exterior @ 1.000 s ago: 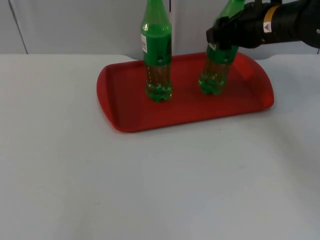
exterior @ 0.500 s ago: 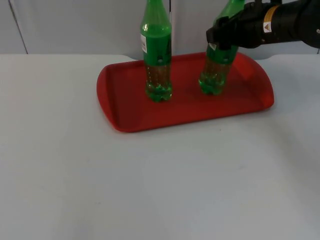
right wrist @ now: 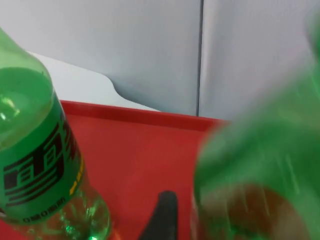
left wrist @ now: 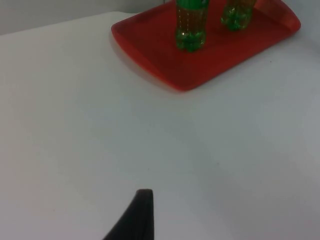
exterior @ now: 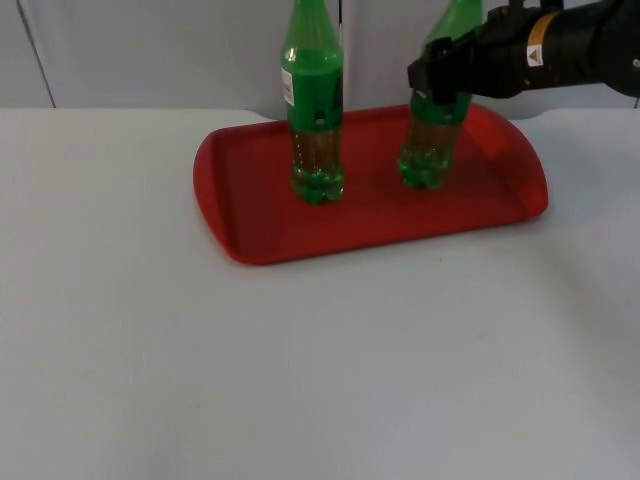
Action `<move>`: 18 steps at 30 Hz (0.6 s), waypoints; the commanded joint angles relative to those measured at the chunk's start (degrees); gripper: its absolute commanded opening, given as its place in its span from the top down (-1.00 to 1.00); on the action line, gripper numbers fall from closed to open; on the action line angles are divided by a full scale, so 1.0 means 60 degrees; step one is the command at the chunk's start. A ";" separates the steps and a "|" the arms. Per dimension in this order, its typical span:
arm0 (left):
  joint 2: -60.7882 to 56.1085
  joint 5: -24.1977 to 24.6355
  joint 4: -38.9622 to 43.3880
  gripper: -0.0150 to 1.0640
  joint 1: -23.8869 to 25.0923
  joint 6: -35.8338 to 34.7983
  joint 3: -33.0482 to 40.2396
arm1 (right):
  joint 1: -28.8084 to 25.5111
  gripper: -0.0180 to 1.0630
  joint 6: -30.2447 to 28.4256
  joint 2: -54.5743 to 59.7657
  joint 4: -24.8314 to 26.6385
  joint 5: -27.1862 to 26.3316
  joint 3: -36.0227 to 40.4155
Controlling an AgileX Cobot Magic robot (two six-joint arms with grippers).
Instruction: Place the bottle upright on the tray.
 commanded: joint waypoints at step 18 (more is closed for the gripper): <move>-0.0027 -0.0011 0.0017 -0.98 0.0020 -0.0024 0.0028 | -0.0028 -0.49 -0.0079 -0.0005 0.0002 0.0025 -0.0035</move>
